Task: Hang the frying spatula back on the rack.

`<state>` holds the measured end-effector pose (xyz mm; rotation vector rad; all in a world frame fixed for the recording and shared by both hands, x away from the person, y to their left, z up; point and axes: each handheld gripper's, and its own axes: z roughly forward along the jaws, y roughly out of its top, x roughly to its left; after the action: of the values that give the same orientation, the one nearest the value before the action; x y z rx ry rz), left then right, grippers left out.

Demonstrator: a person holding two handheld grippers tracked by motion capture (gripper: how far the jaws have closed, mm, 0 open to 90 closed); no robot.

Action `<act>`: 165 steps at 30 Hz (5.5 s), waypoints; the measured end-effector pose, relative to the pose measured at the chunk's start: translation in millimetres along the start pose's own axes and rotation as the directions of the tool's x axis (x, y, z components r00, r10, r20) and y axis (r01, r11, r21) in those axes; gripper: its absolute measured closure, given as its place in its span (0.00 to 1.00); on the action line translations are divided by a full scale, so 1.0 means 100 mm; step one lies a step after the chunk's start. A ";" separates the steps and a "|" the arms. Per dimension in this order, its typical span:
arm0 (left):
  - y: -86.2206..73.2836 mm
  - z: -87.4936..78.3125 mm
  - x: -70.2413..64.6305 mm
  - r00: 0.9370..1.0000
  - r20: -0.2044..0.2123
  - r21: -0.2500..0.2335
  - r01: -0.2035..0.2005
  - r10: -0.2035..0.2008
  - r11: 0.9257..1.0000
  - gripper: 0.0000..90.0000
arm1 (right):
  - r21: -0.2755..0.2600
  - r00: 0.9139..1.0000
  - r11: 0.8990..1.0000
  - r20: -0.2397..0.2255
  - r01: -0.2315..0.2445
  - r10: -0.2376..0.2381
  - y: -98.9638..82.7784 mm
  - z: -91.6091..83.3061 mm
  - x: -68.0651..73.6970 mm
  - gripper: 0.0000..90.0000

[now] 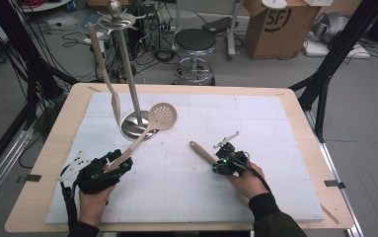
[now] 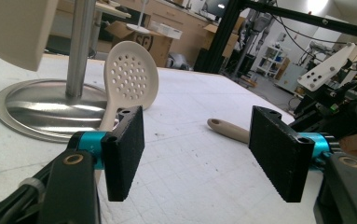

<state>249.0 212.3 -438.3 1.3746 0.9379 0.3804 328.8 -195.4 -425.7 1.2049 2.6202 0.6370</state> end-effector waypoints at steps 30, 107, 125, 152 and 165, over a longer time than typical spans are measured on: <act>0.00 -0.01 0.00 1.000 0.001 -0.005 0.004 -0.004 1.000 0.41 | -0.031 1.000 0.999 -0.013 -0.011 0.011 0.12 0.09 0.09 0.85; 0.02 -0.04 0.04 1.000 -0.007 -0.024 0.016 -0.016 1.000 0.41 | -0.728 0.947 0.659 -0.313 -0.189 -0.074 0.69 -0.71 0.12 0.86; 0.02 -0.05 0.06 1.000 -0.012 -0.027 0.022 -0.022 0.999 0.41 | -0.781 0.933 0.583 -0.345 -0.222 -0.107 0.98 -0.73 0.23 0.86; 0.01 -0.11 0.07 1.000 -0.011 -0.021 0.016 -0.016 1.000 0.41 | -0.812 0.909 0.546 -0.365 -0.206 -0.201 1.72 -0.74 0.47 0.86; 0.00 -0.11 0.08 1.000 -0.010 -0.023 0.022 -0.023 0.999 0.41 | -0.824 0.898 0.531 -0.370 -0.200 -0.236 1.93 -0.78 0.58 0.86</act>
<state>245.2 225.5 -439.8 1.3409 0.9541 0.3807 395.4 -63.6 -267.4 0.7182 1.9994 2.0934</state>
